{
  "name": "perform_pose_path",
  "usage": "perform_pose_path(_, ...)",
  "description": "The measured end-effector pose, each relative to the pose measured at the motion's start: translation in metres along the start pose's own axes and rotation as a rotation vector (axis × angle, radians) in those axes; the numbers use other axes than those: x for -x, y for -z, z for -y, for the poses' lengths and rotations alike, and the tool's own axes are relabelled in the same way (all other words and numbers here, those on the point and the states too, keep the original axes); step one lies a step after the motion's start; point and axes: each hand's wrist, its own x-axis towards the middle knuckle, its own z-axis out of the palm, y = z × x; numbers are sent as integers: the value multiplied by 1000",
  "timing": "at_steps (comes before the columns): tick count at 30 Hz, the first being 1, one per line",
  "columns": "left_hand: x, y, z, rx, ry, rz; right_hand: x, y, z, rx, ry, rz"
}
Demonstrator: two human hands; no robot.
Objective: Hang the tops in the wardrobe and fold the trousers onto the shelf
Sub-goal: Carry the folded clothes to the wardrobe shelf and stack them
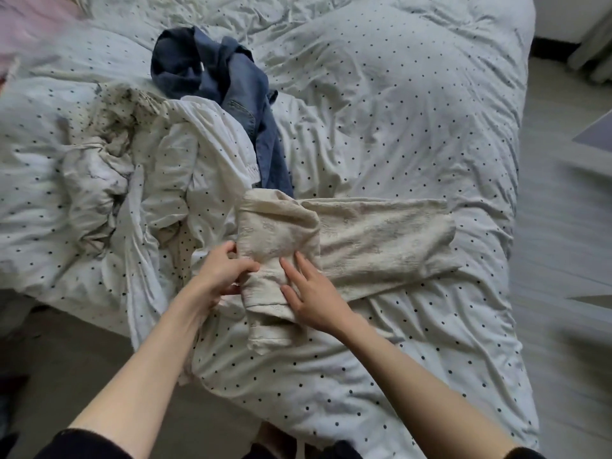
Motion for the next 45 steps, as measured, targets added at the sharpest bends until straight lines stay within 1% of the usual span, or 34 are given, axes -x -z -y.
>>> perform_pose_path(1, 1, 4, -4, -17, -20, -8, -3, 4, 3, -29, 8, 10)
perform_pose_path(3, 1, 4, -12, -71, -69, -46, -9, 16, 4, -197, -9, 43)
perform_pose_path(6, 0, -20, -26, -174, -199, -104, -5, 41, -12, -564, -160, -4)
perform_pose_path(8, 4, -47, -37, -191, -287, -82, 6, 58, -35, -785, -259, -49)
perform_pose_path(9, 6, -63, -42, -177, -324, -23, 13, 66, -49, -886, -288, -73)
perform_pose_path(11, 14, -92, -51, -137, -388, 194, 26, 82, -75, -1093, -345, -152)
perform_pose_path(12, 17, -107, -53, -167, -436, 294, 33, 89, -88, -1163, -377, -202)
perform_pose_path(13, 18, -114, -53, -240, -498, 345, 39, 94, -96, -1181, -404, -249)
perform_pose_path(14, 17, -122, -50, -334, -556, 351, 46, 97, -104, -1152, -427, -291)
perform_pose_path(16, 8, -124, -36, -538, -620, 273, 53, 92, -118, -985, -466, -356)
perform_pose_path(18, -7, -120, -12, -763, -658, 242, 55, 80, -127, -693, -468, -383)
perform_pose_path(19, -14, -116, 1, -852, -665, 245, 54, 74, -127, -517, -430, -374)
perform_pose_path(20, -20, -114, 12, -885, -659, 238, 51, 67, -125, -340, -382, -370)
perform_pose_path(21, -26, -114, 20, -865, -635, 211, 47, 62, -125, -177, -336, -383)
perform_pose_path(22, -32, -116, 26, -780, -578, 158, 44, 57, -123, -43, -295, -404)
perform_pose_path(23, -36, -119, 28, -620, -470, 103, 40, 53, -122, 56, -264, -422)
perform_pose_path(24, -41, -124, 27, -421, -326, 75, 35, 50, -121, 111, -243, -425)
perform_pose_path(26, -48, -133, 23, -33, -68, 110, 25, 45, -119, 117, -247, -388)
perform_pose_path(27, -52, -142, 19, 96, 12, 136, 20, 42, -121, 94, -276, -353)
perform_pose_path(29, -56, -156, 8, 244, 72, 120, 12, 42, -126, 50, -338, -271)
perform_pose_path(31, -52, -161, -6, 239, 75, 44, 9, 44, -130, 2, -359, -232)
perform_pose_path(32, -51, -161, -13, 177, 41, 9, 9, 45, -130, -47, -349, -241)
perform_pose_path(34, -42, -155, -26, 23, -81, -42, 11, 47, -124, -199, -300, -270)
perform_pose_path(37, -17, -148, -51, -155, -265, -63, 10, 51, -105, -406, -201, -248)
perform_pose_path(38, -11, -147, -58, -208, -306, -62, 8, 54, -100, -509, -191, -229)
perform_pose_path(40, -6, -153, -72, -294, -360, -50, 7, 64, -100, -826, -228, -208)
perform_pose_path(41, -7, -160, -76, -304, -362, -9, 10, 69, -104, -1008, -268, -222)
perform_pose_path(42, -6, -165, -77, -285, -354, 68, 14, 72, -110, -1149, -314, -249)
perform_pose_path(44, -7, -185, -75, -265, -363, 289, 28, 77, -132, -1322, -416, -372)
perform_pose_path(45, -9, -198, -73, -320, -410, 392, 38, 79, -148, -1391, -458, -464)
